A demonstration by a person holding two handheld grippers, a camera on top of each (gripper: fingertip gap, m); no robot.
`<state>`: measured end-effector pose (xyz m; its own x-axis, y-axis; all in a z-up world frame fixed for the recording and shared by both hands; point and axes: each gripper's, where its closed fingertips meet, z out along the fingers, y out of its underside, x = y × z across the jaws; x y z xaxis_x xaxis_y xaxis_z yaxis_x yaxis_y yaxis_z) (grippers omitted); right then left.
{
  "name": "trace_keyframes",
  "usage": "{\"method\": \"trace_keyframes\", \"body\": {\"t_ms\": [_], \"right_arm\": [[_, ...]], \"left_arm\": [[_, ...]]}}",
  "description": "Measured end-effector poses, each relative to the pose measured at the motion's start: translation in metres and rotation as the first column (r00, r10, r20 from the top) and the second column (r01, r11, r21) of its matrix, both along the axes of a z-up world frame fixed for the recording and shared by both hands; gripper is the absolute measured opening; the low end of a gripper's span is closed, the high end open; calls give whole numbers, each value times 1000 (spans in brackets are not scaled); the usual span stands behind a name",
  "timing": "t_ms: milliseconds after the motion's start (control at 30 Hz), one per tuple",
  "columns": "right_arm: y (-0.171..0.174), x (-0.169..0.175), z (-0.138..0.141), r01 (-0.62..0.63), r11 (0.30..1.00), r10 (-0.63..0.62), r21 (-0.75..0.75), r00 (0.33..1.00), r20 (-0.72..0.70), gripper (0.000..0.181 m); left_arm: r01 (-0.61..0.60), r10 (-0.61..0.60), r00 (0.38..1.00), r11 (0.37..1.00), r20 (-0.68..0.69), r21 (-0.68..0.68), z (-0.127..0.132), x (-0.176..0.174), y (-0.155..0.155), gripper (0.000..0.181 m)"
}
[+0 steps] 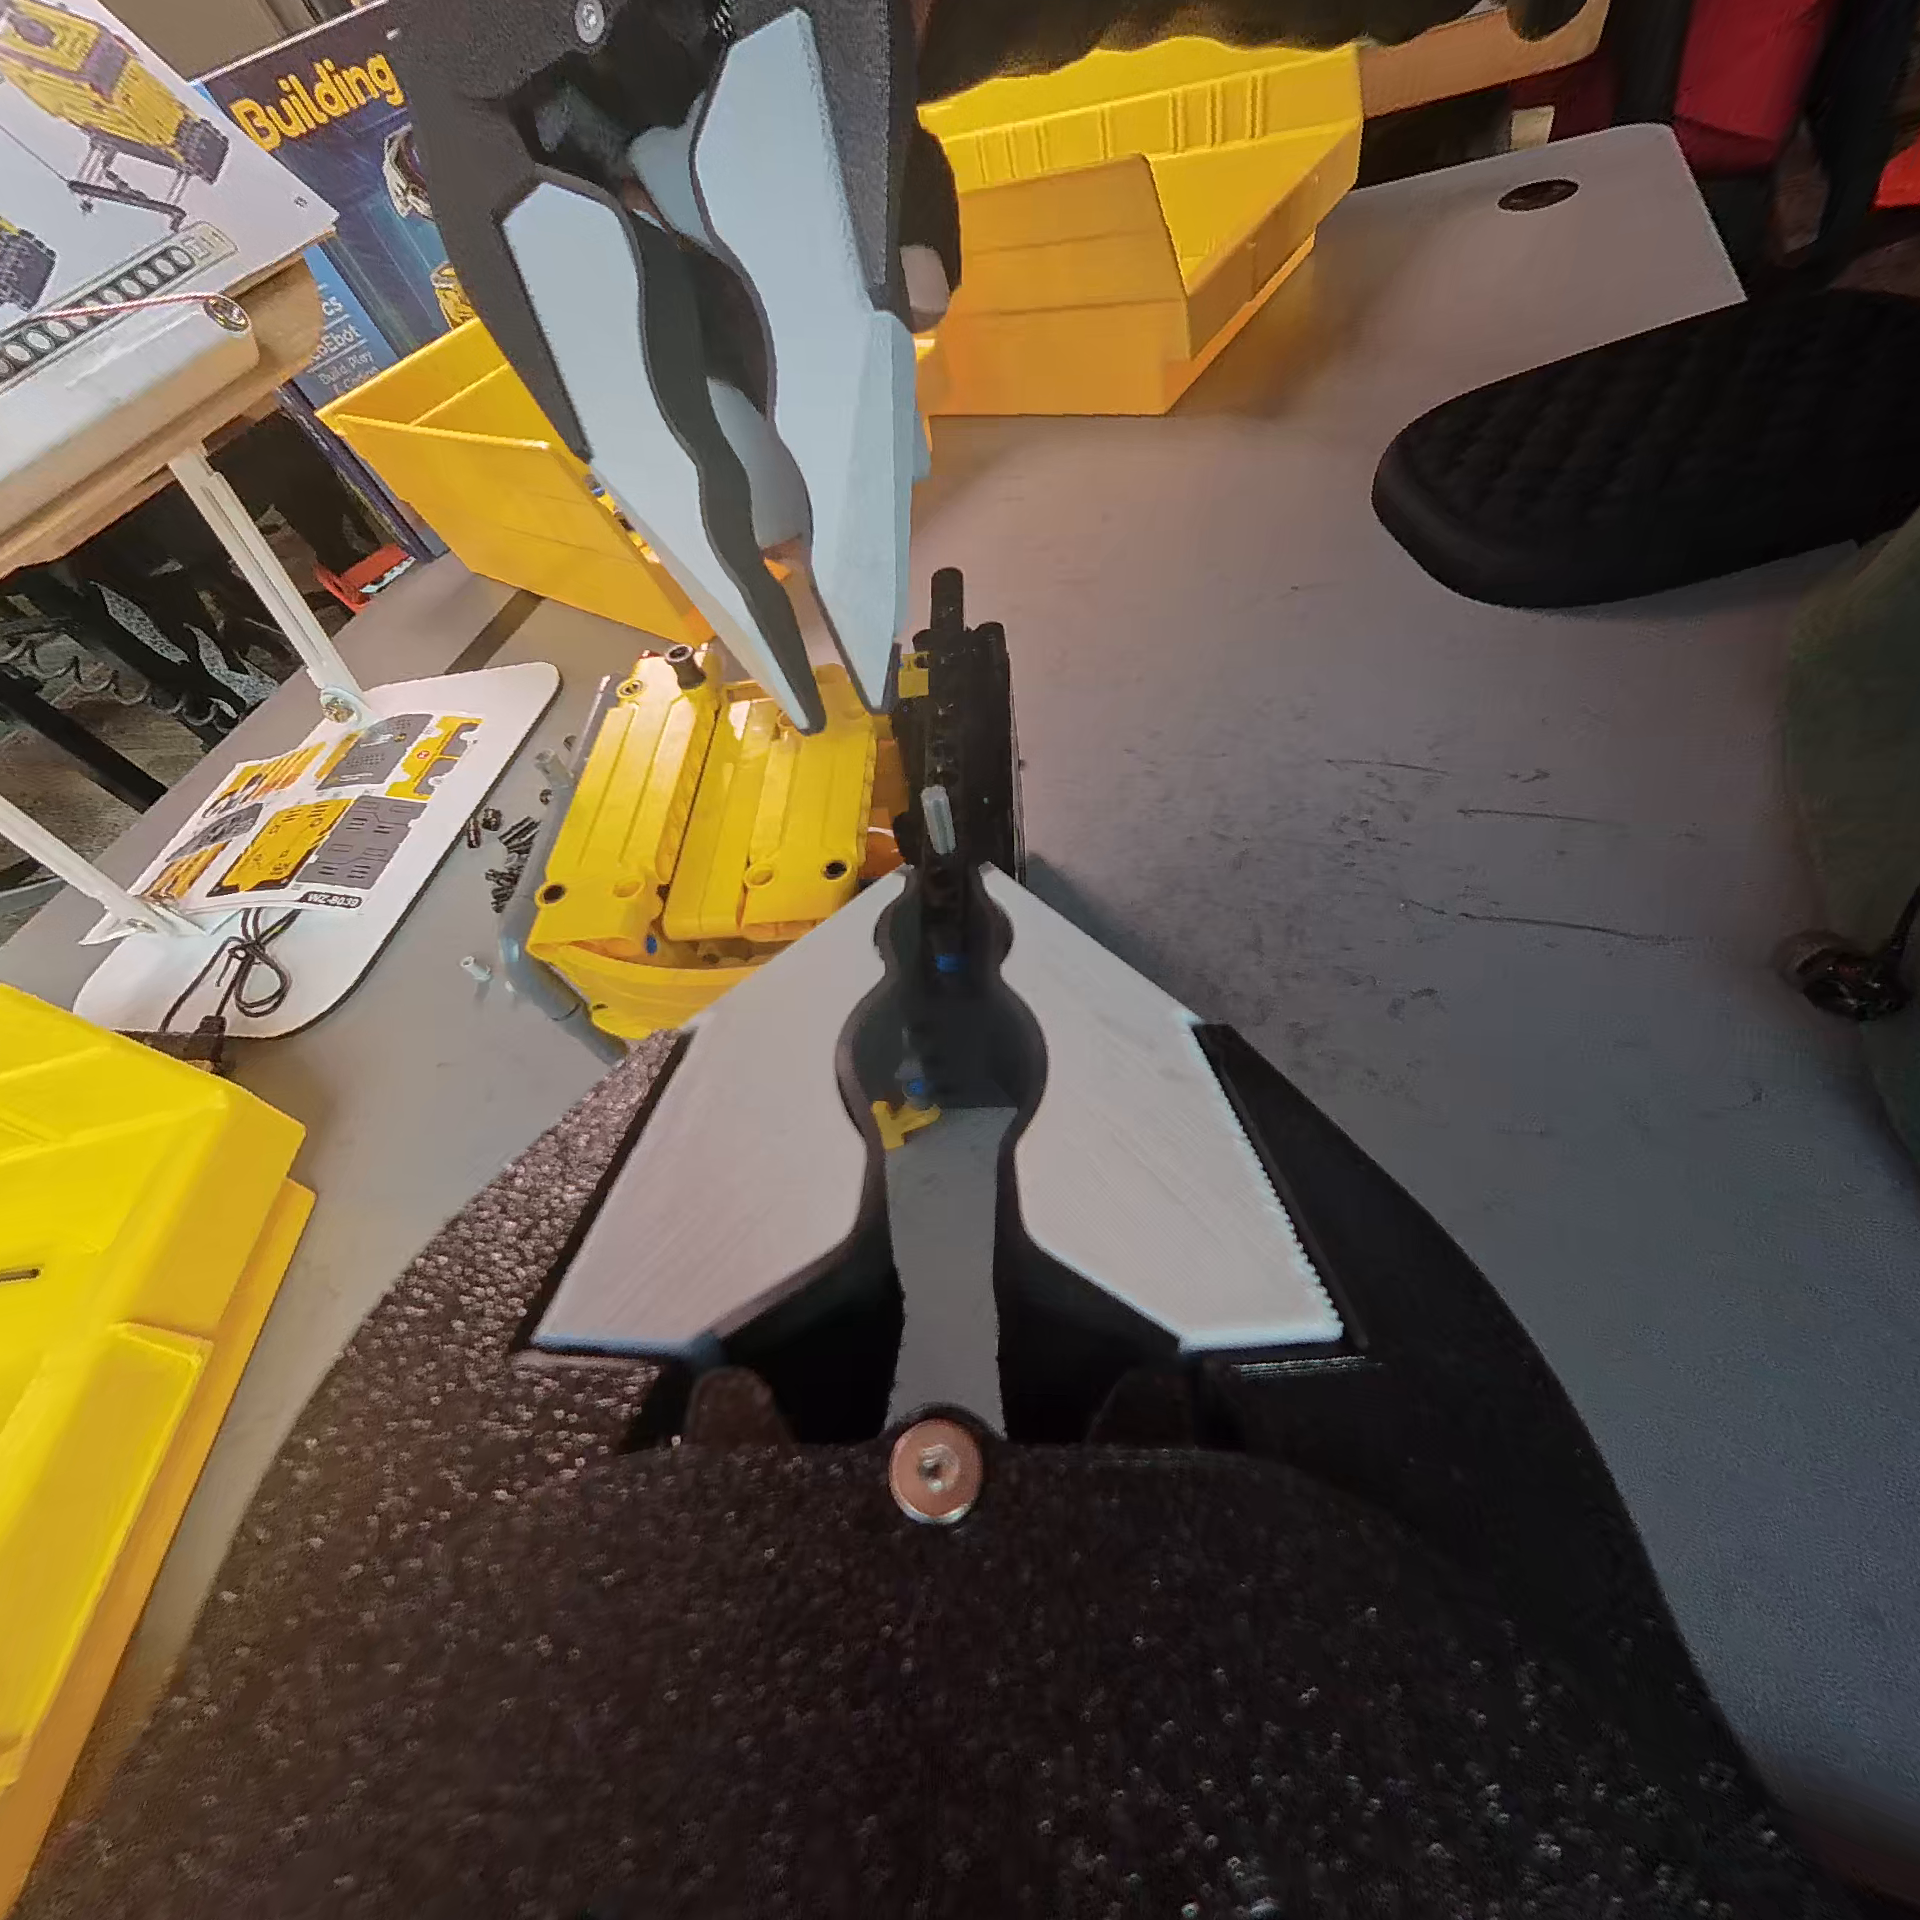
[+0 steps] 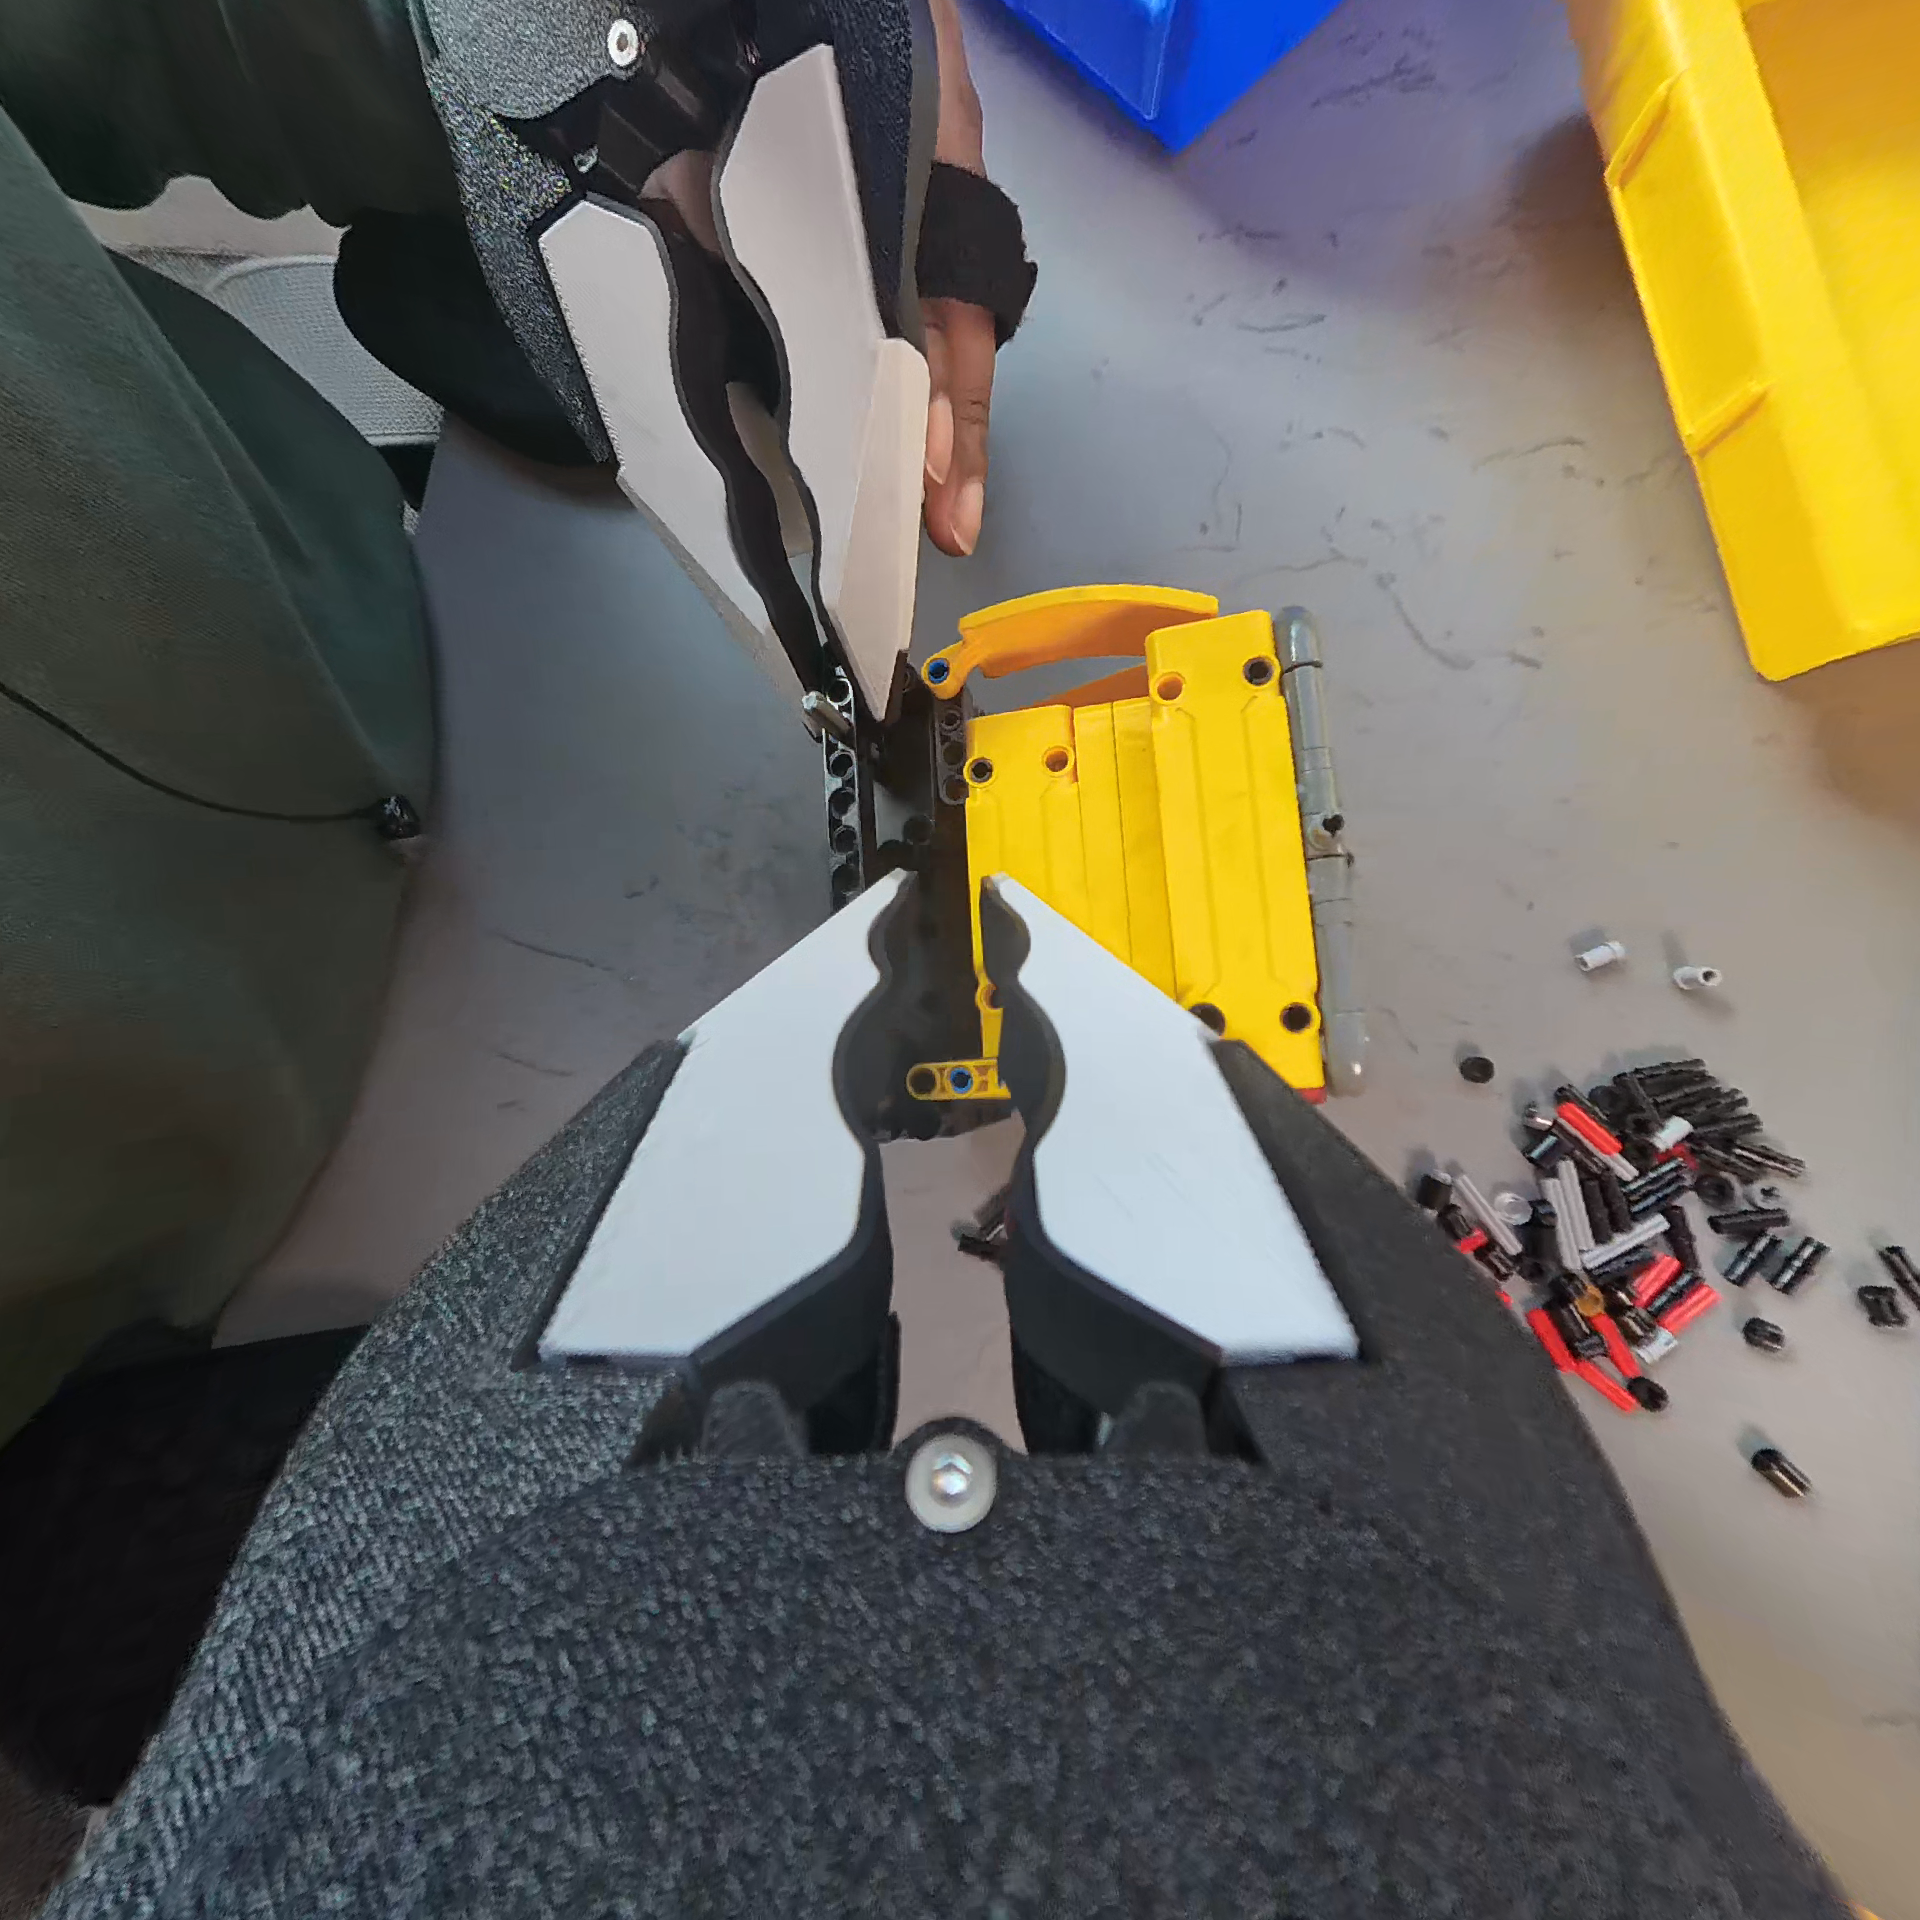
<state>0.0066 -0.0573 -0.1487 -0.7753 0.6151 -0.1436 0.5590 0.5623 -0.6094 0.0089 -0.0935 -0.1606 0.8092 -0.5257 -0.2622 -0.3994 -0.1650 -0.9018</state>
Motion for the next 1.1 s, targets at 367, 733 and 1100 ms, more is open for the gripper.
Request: {"method": "trace_keyframes", "body": {"t_ms": [367,733,1100], "right_arm": [[-23,34,17,-188,973,215,131,946,-244,14],[-14,20,-12,70,957,90,283,852,-516,55],[-19,10,-23,22,965,72,261,937,-343,22]], "left_arm": [[-13,13,999,1000,-45,-1,-1,0,0,7],[-9,9,999,1000,-46,-1,-1,1,0,7],[-6,6,998,1000,-68,3,-2,1,-2,7]]}}
